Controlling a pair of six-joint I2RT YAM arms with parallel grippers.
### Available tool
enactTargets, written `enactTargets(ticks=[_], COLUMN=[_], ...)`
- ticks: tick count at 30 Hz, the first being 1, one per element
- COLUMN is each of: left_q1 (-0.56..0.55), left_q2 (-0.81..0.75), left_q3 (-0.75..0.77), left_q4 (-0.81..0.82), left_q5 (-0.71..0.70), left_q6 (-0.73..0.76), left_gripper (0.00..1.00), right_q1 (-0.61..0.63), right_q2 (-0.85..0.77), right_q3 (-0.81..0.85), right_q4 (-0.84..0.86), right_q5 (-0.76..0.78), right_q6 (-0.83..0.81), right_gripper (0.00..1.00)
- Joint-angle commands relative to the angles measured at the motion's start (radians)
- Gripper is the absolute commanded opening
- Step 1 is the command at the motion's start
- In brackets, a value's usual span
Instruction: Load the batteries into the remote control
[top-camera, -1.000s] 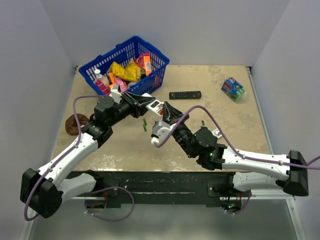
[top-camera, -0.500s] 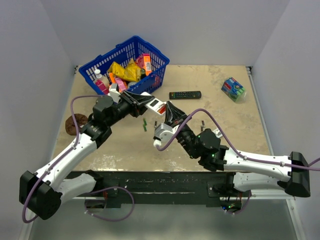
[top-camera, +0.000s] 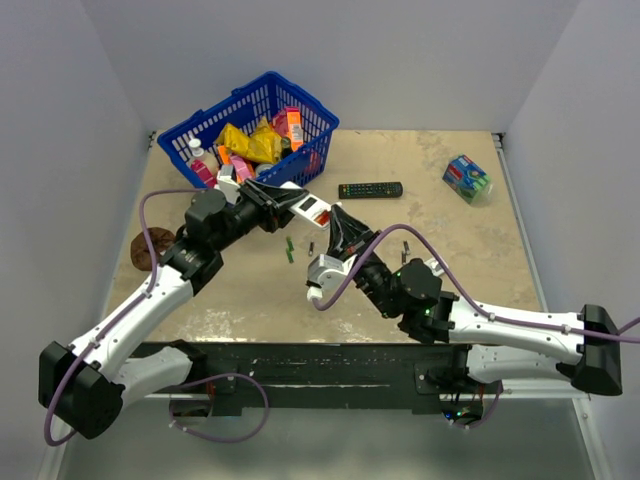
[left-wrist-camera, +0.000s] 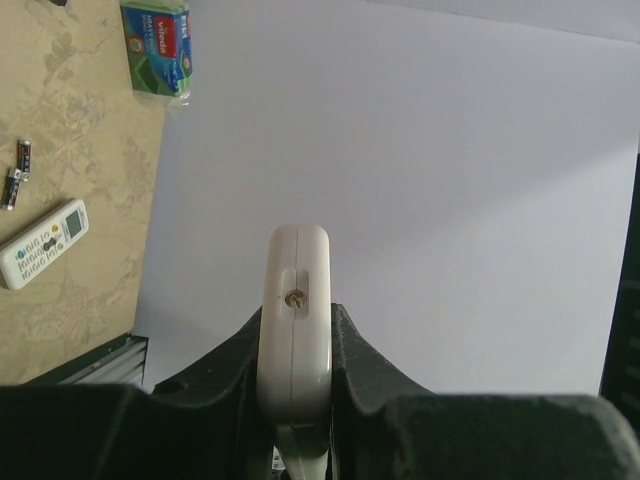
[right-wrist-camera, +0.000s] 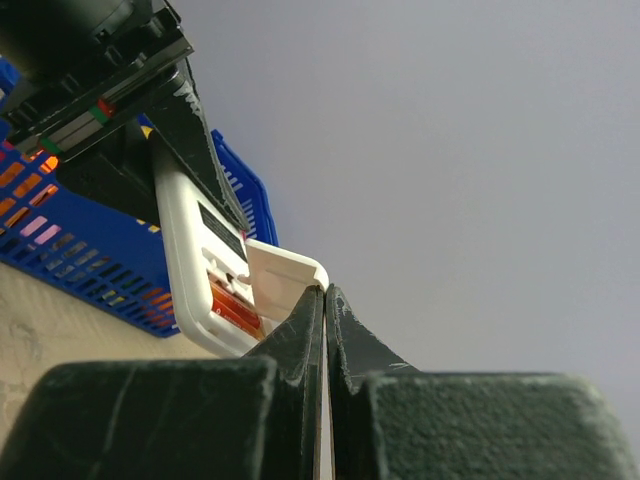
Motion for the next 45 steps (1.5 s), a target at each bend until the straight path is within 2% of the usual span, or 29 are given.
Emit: enactTargets(ticks=[1, 16, 21, 30, 39, 45], left_q1=[-0.005, -0.005, -0.003, 0.001, 0.001, 0.003], left_q2=[0.001, 0.048, 0.047, 0.058, 0.071, 0.062], left_q3=[0.055, -0.006, -0.008, -0.043, -0.063, -0.065], left_q4=[0.084, 0.225, 0.234, 0.363, 0.484, 0.475], left_q5=[0.014, 0.095, 0.117, 0.172, 0.247, 0.270], left_q6=[-0.017, 0.018, 0.060, 0.141, 0.181, 0.204], left_gripper=[0.00, 0.00, 0.00, 0.00, 0.00, 0.00], right_q1=[0.005, 0.007, 0.007, 0.007, 0.007, 0.007], right_q2=[-0.033, -0.081, -0.090, -0.107, -0.124, -0.127], right_q3=[-0.019, -0.074, -0.087, -0.096, -0.139, -0.153], right_q4=[-0.075, -0.196, -0.229, -0.303, -0.311, -0.273], right_q5=[-0.044, -0.115, -0.136, -0.185, -0.201, -0.181], right_q6=[-0.006, -0.087, -0.108, -0.153, -0.199, -0.231], right_gripper=[0.01, 0.03, 0.03, 0.03, 0.02, 0.00])
